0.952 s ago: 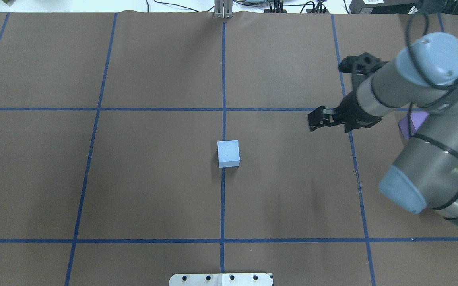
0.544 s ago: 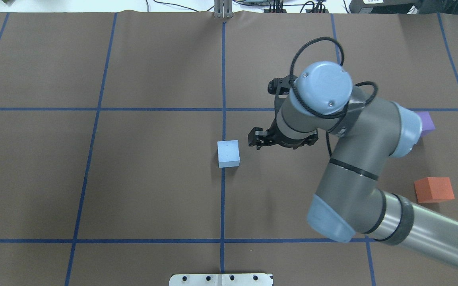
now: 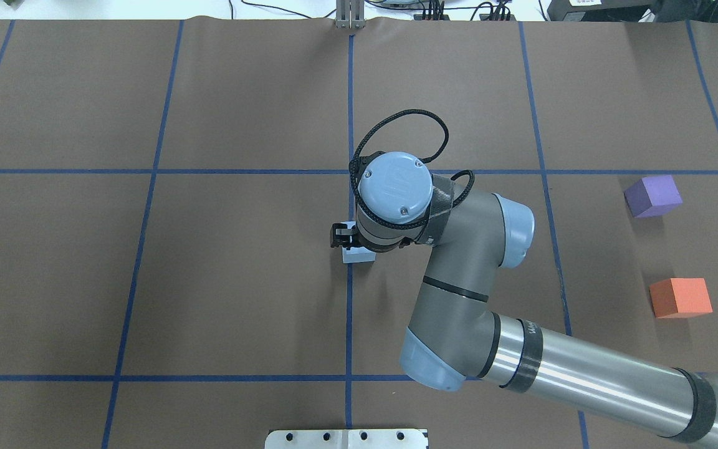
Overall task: Place blue block between orange and purple blocks
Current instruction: 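Lower the right gripper onto the light-blue cube and grasp it, then carry the light-blue cube with the right gripper toward the purple and orange cubes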
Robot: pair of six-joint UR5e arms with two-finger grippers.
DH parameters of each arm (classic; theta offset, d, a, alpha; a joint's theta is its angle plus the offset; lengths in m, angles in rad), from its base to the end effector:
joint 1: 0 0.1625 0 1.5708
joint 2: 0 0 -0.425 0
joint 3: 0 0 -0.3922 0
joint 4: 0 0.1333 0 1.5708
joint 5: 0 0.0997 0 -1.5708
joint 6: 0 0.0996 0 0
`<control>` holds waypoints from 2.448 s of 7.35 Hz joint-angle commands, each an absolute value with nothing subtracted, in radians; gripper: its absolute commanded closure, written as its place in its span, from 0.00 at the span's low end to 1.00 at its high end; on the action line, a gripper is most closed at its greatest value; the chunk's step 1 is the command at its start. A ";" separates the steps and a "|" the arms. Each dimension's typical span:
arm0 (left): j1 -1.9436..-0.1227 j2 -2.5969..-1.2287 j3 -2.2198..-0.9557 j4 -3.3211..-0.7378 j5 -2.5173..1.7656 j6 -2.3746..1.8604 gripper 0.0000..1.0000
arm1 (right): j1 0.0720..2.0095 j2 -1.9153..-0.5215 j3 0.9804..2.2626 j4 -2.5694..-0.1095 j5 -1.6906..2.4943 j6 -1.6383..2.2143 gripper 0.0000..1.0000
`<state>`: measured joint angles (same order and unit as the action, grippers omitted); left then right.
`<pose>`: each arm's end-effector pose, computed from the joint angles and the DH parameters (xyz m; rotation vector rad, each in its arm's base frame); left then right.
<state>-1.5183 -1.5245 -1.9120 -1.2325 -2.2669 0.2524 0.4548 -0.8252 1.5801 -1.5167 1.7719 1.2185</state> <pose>-0.0456 -0.4549 0.5537 0.0281 0.6990 0.2773 -0.5911 -0.4153 0.2012 0.1418 -0.8158 0.0152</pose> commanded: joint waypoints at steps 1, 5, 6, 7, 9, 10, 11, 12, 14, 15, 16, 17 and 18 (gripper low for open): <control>-1.519 -1.522 -1.919 -1.233 -2.273 0.249 0.00 | 0.453 -0.776 1.504 -1.494 1.770 1.221 0.00; -1.519 -1.519 -1.910 -1.235 -2.284 0.247 0.00 | 0.437 -0.779 1.451 -1.486 1.758 1.212 0.11; -1.519 -1.513 -1.905 -1.244 -2.305 0.247 0.00 | 0.437 -0.778 1.453 -1.486 1.762 1.221 0.73; -1.519 -1.513 -1.902 -1.253 -2.316 0.247 0.00 | 0.439 -0.778 1.465 -1.488 1.763 1.223 0.98; -1.519 -1.505 -1.899 -1.253 -2.318 0.247 0.00 | 0.480 -0.799 1.521 -1.496 1.775 1.215 1.00; -1.519 -1.476 -1.901 -1.287 -2.318 0.245 0.00 | 0.517 -0.837 1.592 -1.543 1.805 1.201 1.00; -1.519 -1.444 -1.896 -1.352 -2.318 0.235 0.00 | 0.569 -0.874 1.674 -1.604 1.863 1.163 1.00; -1.519 -1.416 -1.894 -1.423 -2.319 0.198 0.00 | 0.625 -0.923 1.754 -1.667 1.905 1.088 1.00; -1.543 -1.368 -1.891 -1.534 -2.321 0.157 0.00 | 0.775 -1.038 1.860 -1.736 2.001 0.886 1.00; -1.548 -1.367 -1.890 -1.534 -2.376 0.149 0.00 | 0.843 -1.145 1.893 -1.723 2.060 0.774 1.00; -1.548 -1.367 -1.893 -1.534 -2.391 0.129 0.00 | 0.911 -1.261 1.911 -1.694 2.081 0.664 1.00; -1.548 -1.367 -1.893 -1.534 -2.391 0.129 0.00 | 0.970 -1.385 1.908 -1.598 2.107 0.623 1.00; -1.548 -1.367 -1.896 -1.534 -2.391 0.127 0.00 | 1.018 -1.528 1.898 -1.419 2.162 0.618 1.00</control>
